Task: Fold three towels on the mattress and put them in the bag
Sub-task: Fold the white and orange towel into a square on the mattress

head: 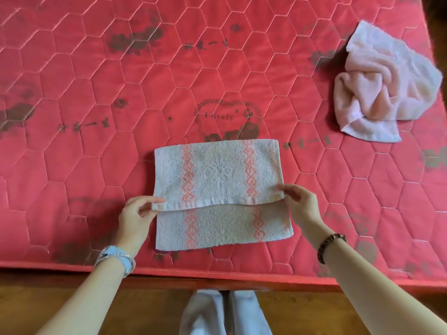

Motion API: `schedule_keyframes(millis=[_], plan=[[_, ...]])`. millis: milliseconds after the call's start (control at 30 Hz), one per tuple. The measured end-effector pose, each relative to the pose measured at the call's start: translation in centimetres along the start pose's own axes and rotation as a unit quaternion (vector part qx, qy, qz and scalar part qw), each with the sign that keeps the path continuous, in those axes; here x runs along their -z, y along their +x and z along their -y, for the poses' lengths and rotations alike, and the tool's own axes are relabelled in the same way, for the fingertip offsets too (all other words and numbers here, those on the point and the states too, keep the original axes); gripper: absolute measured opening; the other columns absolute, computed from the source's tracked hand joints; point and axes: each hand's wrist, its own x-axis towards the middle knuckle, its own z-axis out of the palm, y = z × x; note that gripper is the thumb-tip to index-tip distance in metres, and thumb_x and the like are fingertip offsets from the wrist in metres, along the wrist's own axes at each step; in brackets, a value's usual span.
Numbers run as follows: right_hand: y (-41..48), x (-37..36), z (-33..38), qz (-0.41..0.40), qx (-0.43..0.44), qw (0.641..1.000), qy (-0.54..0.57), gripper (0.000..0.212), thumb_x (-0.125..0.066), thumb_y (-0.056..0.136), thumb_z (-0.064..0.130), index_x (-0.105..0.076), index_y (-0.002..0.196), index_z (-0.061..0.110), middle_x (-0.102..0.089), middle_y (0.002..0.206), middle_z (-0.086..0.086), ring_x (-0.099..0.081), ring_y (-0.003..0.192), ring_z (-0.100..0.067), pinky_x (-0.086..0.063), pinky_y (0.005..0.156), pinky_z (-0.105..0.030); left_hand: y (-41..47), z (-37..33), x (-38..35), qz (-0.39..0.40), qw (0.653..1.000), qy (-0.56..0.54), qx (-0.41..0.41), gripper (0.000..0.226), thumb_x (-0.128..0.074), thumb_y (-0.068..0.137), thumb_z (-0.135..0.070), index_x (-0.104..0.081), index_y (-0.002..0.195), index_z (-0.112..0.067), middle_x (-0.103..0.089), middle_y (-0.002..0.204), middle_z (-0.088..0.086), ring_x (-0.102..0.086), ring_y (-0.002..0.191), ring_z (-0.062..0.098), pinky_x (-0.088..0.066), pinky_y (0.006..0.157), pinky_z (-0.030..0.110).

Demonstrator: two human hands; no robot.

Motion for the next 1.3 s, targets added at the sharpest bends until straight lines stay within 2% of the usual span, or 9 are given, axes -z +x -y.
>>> schedule_keyframes(millis=[133, 333, 500, 633, 800, 933, 1067, 1200, 1300], plan=[[-0.2, 0.5, 0.5, 0.0, -0.028, 0.994, 0.105, 0.027, -0.054, 0.09, 0.0, -0.075, 0.093, 0.017, -0.074, 0.094, 0.002, -0.068, 0.085, -0.012, -0.056, 0.079, -0.024, -0.5, -0.2, 0.1, -0.002, 0.999, -0.04, 0.008, 0.038, -0.068, 0.086, 0.008, -0.073, 0.087, -0.03, -0.075, 0.093, -0.015, -0.068, 0.088, -0.001, -0.051, 0.082, 0.009], [-1.3, 1.6, 1.2, -0.028, -0.002, 0.988, 0.152, 0.019, -0.063, 0.088, -0.001, -0.075, 0.097, 0.01, -0.075, 0.09, -0.001, -0.071, 0.079, -0.008, -0.056, 0.071, -0.016, -1.9, -0.9, 0.8, -0.022, 0.996, -0.082, 0.003, 0.031, -0.069, 0.086, 0.006, -0.075, 0.091, -0.024, -0.076, 0.094, -0.019, -0.069, 0.088, -0.003, -0.051, 0.082, 0.009], [-2.0, 1.5, -0.5, -0.016, -0.017, 0.993, 0.118, 0.024, -0.061, 0.089, -0.003, -0.075, 0.089, 0.017, -0.073, 0.085, -0.001, -0.068, 0.07, -0.006, -0.057, 0.071, -0.018, -3.0, 0.5, 0.9, 0.001, 0.997, -0.062, 0.041, 0.032, -0.072, 0.085, 0.003, -0.076, 0.087, -0.029, -0.076, 0.093, -0.019, -0.07, 0.092, 0.001, -0.05, 0.08, 0.007], [-2.5, 1.0, -2.1, -0.01, -0.013, 0.999, 0.046, 0.023, -0.062, 0.088, 0.001, -0.076, 0.092, 0.019, -0.074, 0.095, 0.008, -0.066, 0.082, -0.006, -0.051, 0.077, -0.021, -3.6, 1.5, 0.8, 0.023, 0.995, -0.047, 0.091, 0.049, -0.074, 0.083, 0.004, -0.078, 0.078, -0.045, -0.077, 0.09, -0.018, -0.072, 0.09, 0.001, -0.053, 0.082, 0.009], [-2.5, 0.6, -3.0, -0.008, -0.005, 1.0, -0.002, 0.026, -0.062, 0.087, 0.002, -0.076, 0.091, 0.024, -0.074, 0.097, 0.012, -0.067, 0.089, -0.012, -0.054, 0.081, -0.027, -3.7, 0.5, 0.2, 0.018, 0.985, -0.087, 0.146, 0.008, -0.081, 0.081, -0.02, -0.078, 0.087, -0.022, -0.078, 0.085, -0.011, -0.073, 0.087, 0.006, -0.052, 0.076, 0.011], [-2.5, 0.6, -3.1, -0.01, 0.002, 1.0, -0.013, 0.029, -0.061, 0.087, 0.002, -0.075, 0.088, 0.028, -0.074, 0.096, 0.011, -0.066, 0.089, -0.014, -0.054, 0.081, -0.029, -3.3, 0.3, 0.2, -0.007, 0.987, -0.056, 0.153, 0.004, -0.078, 0.085, -0.024, -0.077, 0.086, -0.02, -0.077, 0.084, -0.008, -0.069, 0.087, 0.003, -0.052, 0.083, 0.021], [-2.5, 0.4, -3.1, -0.019, 0.021, 0.998, -0.062, 0.03, -0.061, 0.087, 0.004, -0.072, 0.088, 0.032, -0.068, 0.097, 0.007, -0.063, 0.087, -0.015, -0.053, 0.08, -0.028, -3.3, 0.9, 0.0, 0.018, 0.991, -0.012, 0.131, 0.019, -0.078, 0.081, -0.002, -0.075, 0.084, -0.02, -0.076, 0.088, -0.004, -0.07, 0.091, 0.017, -0.054, 0.075, 0.011], [-2.1, -0.4, -1.8, -0.093, 0.139, 0.966, -0.196, 0.025, -0.058, 0.088, 0.004, -0.067, 0.106, 0.019, -0.055, 0.105, -0.002, -0.051, 0.098, -0.021, -0.047, 0.088, -0.041, -2.6, 0.8, -1.2, -0.038, 0.991, 0.124, 0.013, 0.024, -0.077, 0.08, -0.002, -0.071, 0.096, -0.019, -0.055, 0.109, -0.002, -0.055, 0.108, 0.026, -0.047, 0.099, 0.041], [-0.7, -2.7, -0.2, -0.095, 0.291, 0.912, -0.273, 0.039, -0.054, 0.085, -0.006, -0.062, 0.12, 0.01, -0.057, 0.124, -0.009, -0.048, 0.113, -0.024, -0.043, 0.099, -0.042, -0.9, -1.1, -3.7, -0.067, 0.974, 0.184, -0.117, 0.034, -0.067, 0.084, 0.007, -0.067, 0.113, -0.009, -0.052, 0.132, 0.012, -0.047, 0.128, 0.032, -0.031, 0.113, 0.035]])
